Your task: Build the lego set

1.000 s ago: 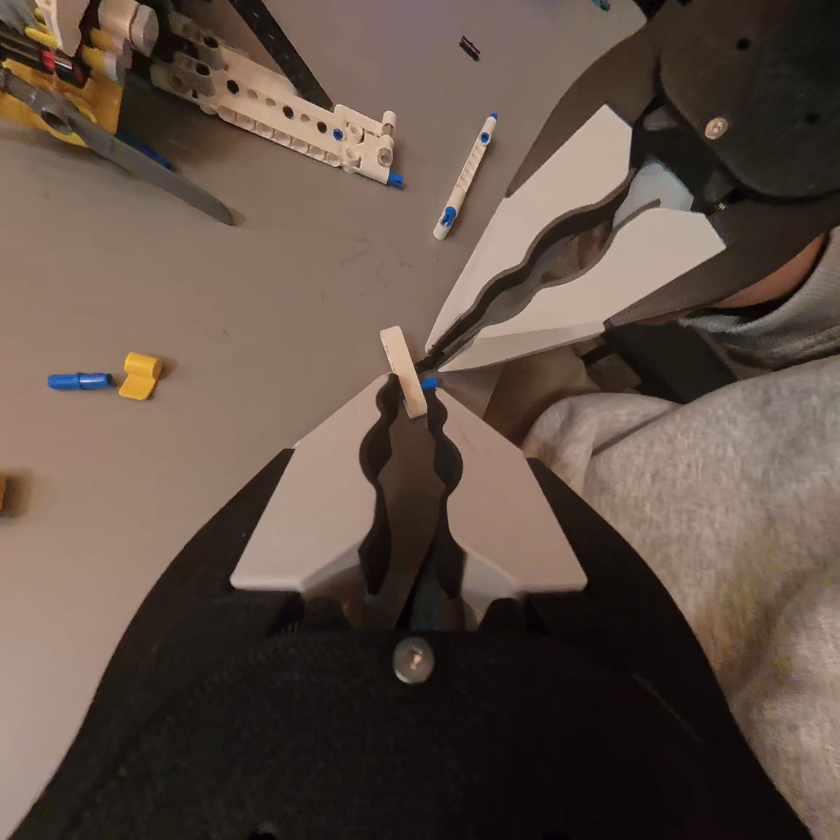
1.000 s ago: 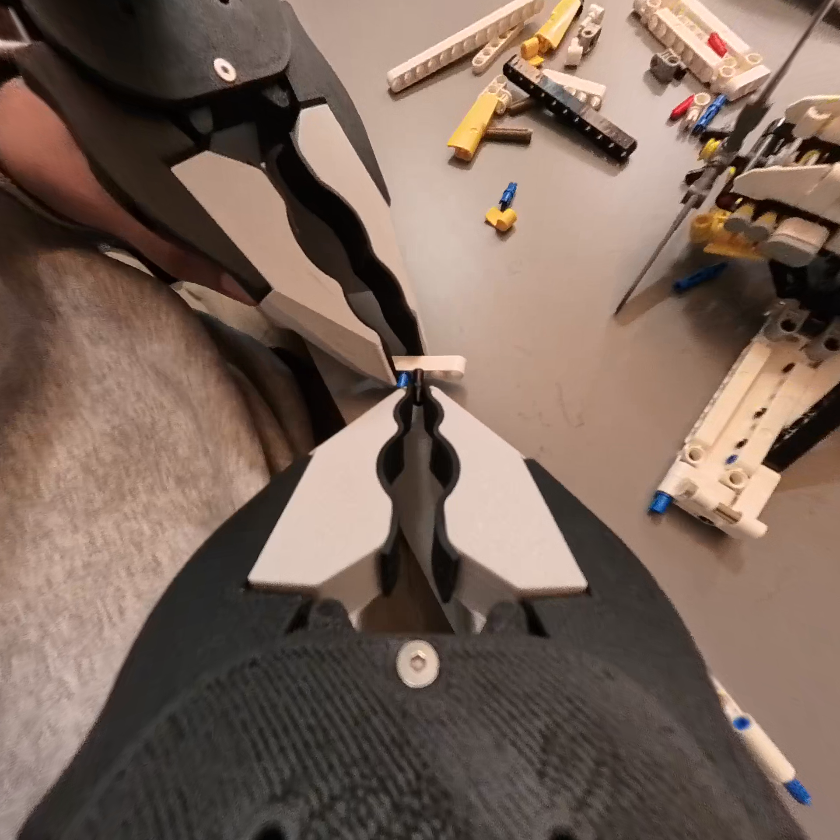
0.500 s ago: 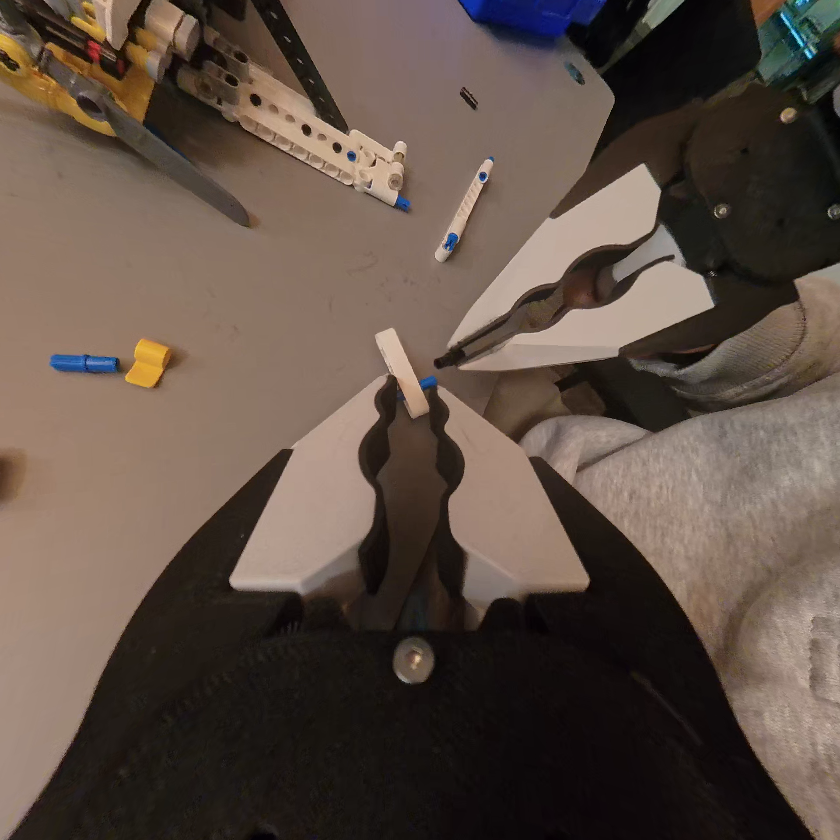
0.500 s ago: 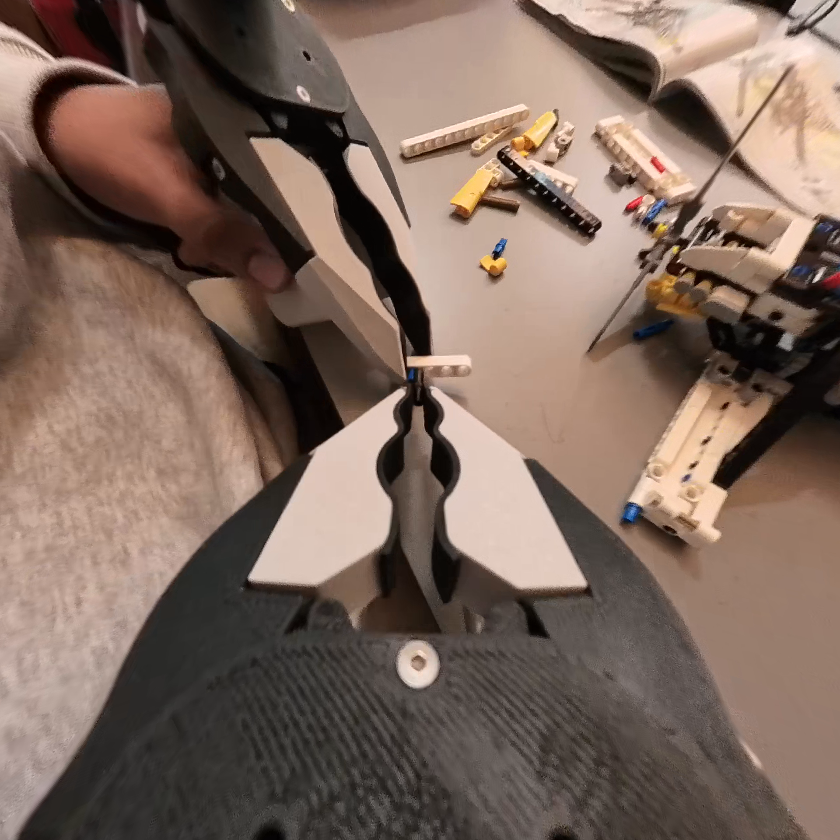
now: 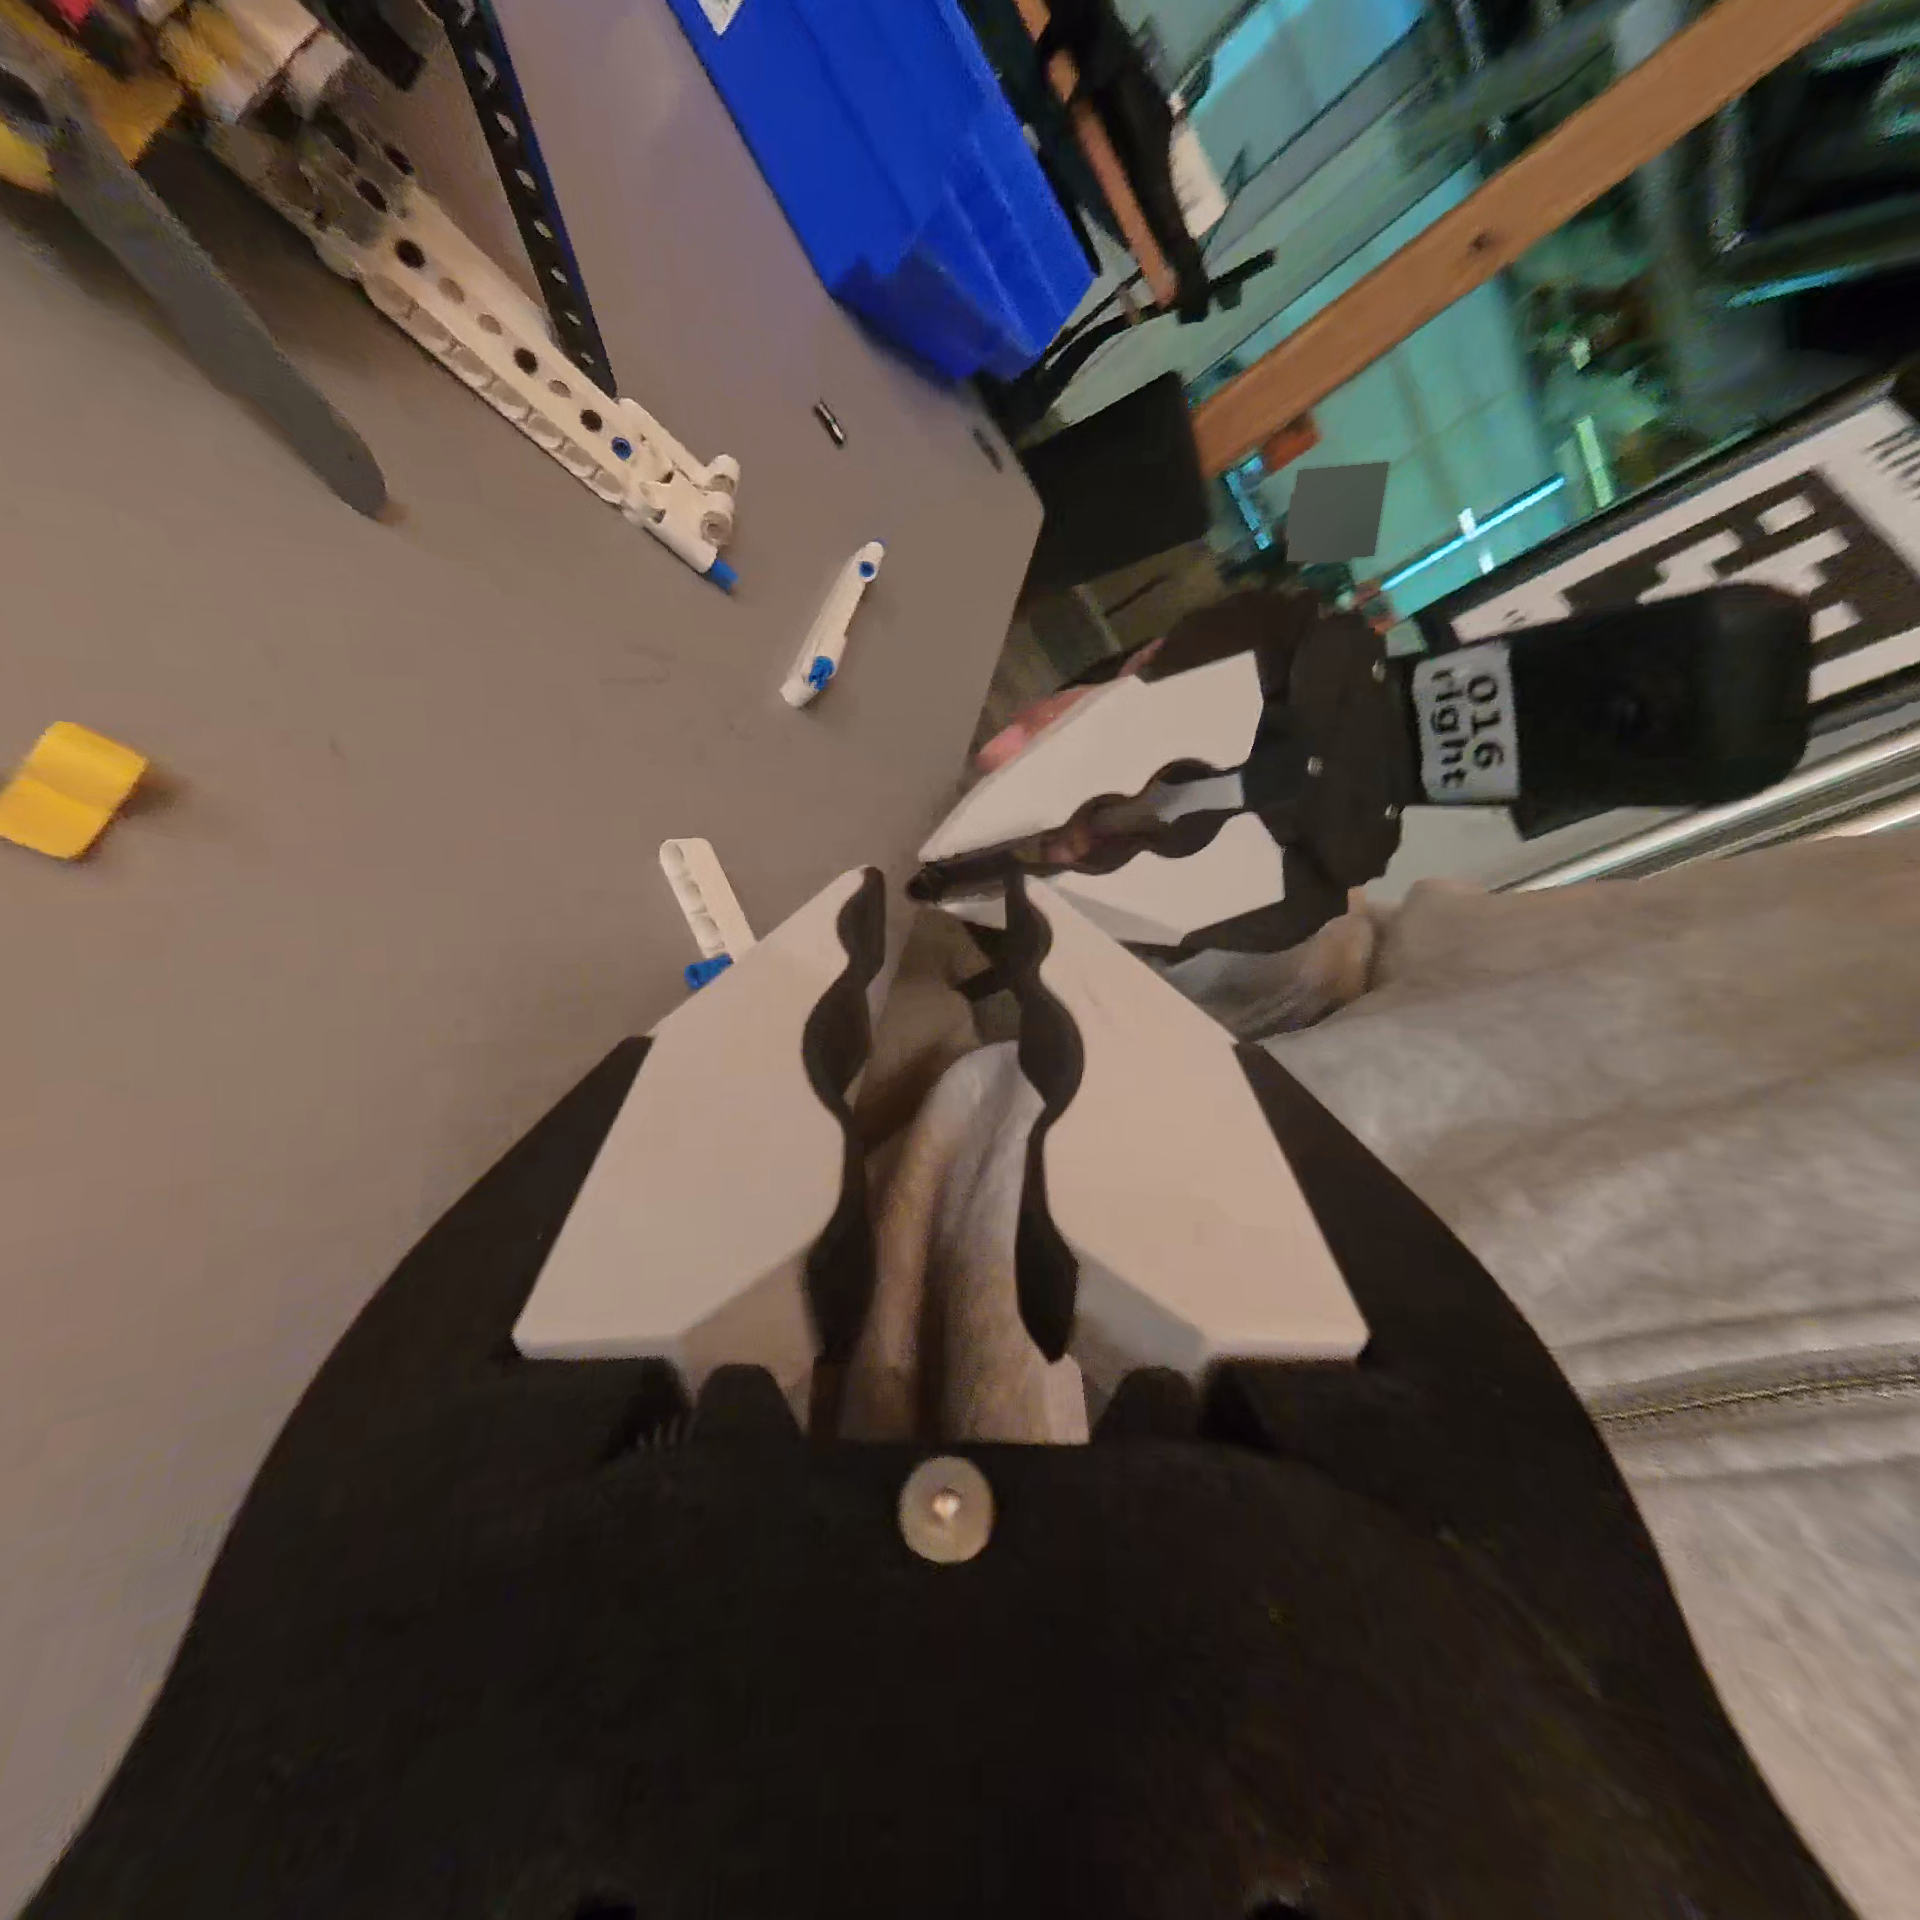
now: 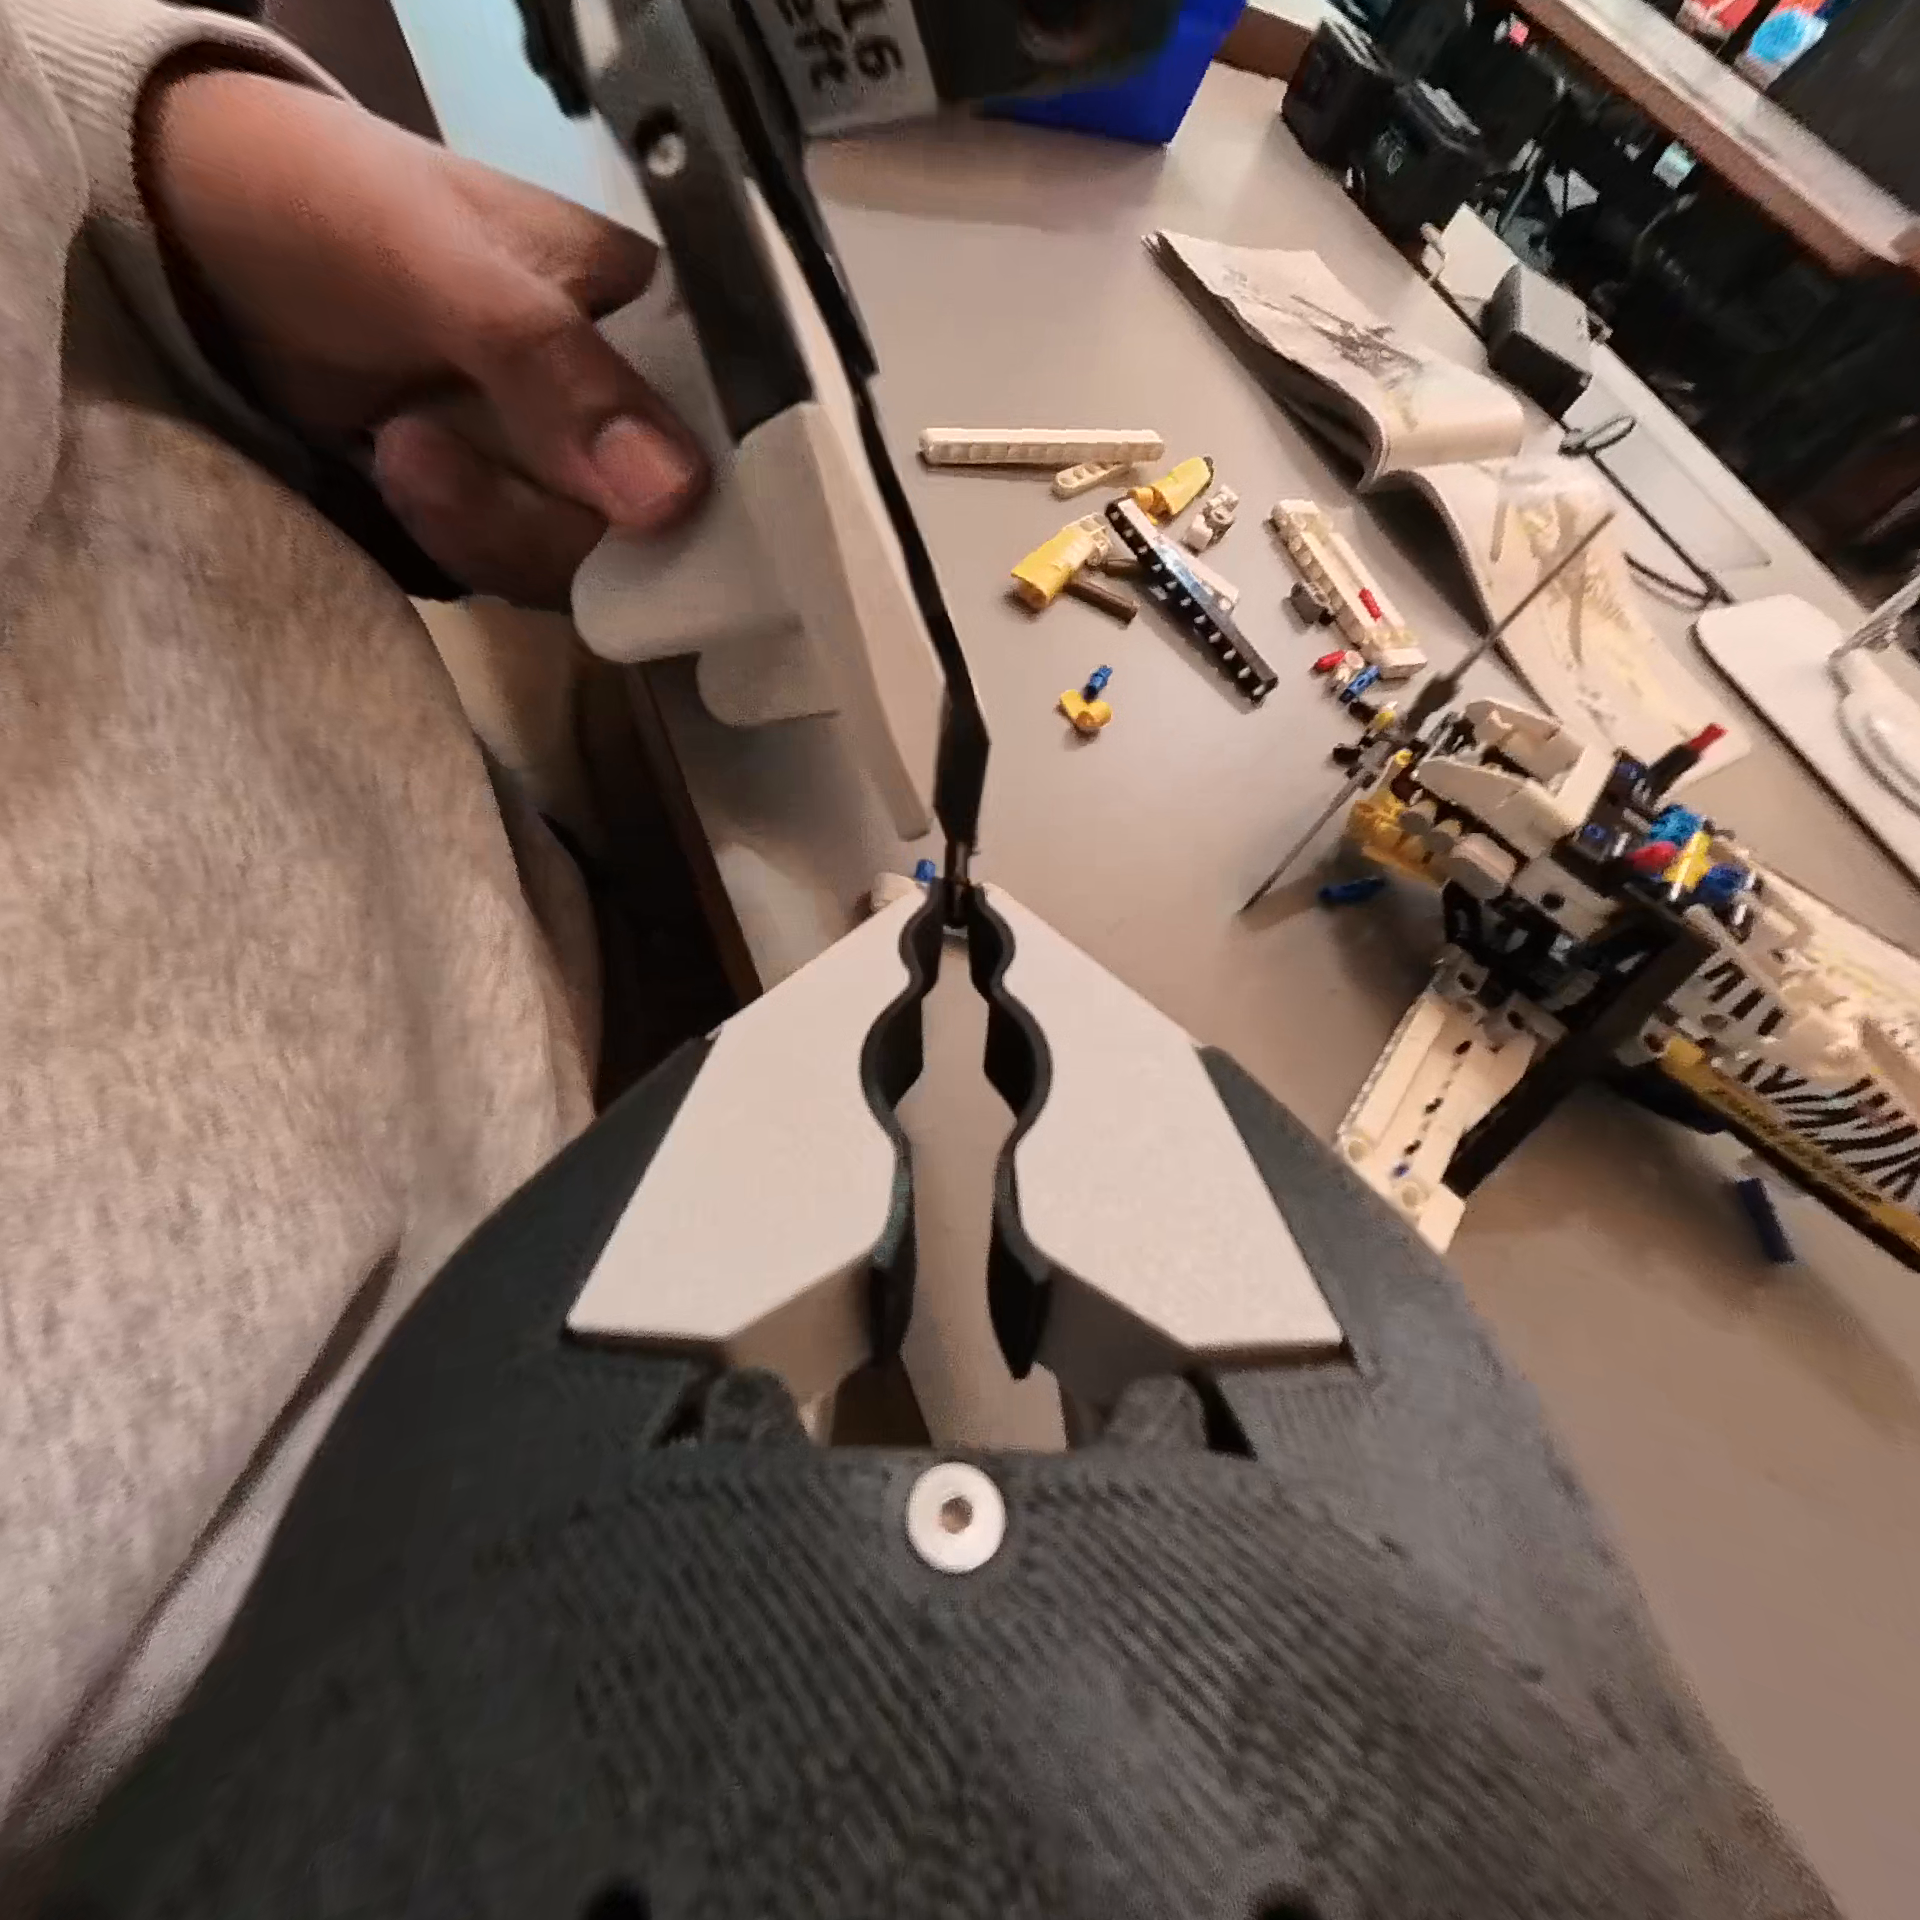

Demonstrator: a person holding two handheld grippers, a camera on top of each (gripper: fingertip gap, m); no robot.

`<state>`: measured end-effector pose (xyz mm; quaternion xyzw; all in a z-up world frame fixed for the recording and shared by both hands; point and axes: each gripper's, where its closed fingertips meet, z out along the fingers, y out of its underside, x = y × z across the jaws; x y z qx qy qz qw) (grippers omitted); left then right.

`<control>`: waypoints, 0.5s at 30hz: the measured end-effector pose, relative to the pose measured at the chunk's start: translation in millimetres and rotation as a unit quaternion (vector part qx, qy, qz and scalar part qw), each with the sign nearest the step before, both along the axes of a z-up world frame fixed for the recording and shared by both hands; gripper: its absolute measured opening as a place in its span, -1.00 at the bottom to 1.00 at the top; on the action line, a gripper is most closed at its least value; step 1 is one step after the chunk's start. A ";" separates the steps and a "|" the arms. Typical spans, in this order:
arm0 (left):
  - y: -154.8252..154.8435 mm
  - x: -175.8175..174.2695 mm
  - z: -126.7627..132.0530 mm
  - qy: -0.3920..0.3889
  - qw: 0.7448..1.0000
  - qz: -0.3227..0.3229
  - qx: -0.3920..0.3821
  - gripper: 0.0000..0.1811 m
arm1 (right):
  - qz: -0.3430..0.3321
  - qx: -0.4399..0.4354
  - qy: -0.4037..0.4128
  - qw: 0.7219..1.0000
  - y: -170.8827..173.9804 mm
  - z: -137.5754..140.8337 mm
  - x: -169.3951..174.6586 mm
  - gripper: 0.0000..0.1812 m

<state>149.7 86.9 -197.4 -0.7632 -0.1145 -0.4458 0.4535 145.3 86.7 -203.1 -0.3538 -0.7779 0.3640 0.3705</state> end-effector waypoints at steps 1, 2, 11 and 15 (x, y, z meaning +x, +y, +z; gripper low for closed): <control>-0.2 -0.5 1.1 -0.014 1.000 0.000 0.002 -0.80 | 0.007 0.006 0.010 1.000 -2.2 2.5 0.6 -0.97; -0.8 -0.2 3.2 -0.027 1.000 -0.002 0.005 -0.84 | 0.012 0.011 0.019 1.000 -4.1 5.0 1.2 -0.97; -5.4 0.9 22.3 -0.146 0.989 -0.027 0.029 -0.93 | 0.029 -0.016 0.082 0.996 -11.8 28.6 3.4 -0.97; -6.2 1.0 24.4 -0.158 0.986 -0.029 0.033 -0.86 | 0.030 -0.038 0.092 0.995 -11.6 35.4 3.9 -0.97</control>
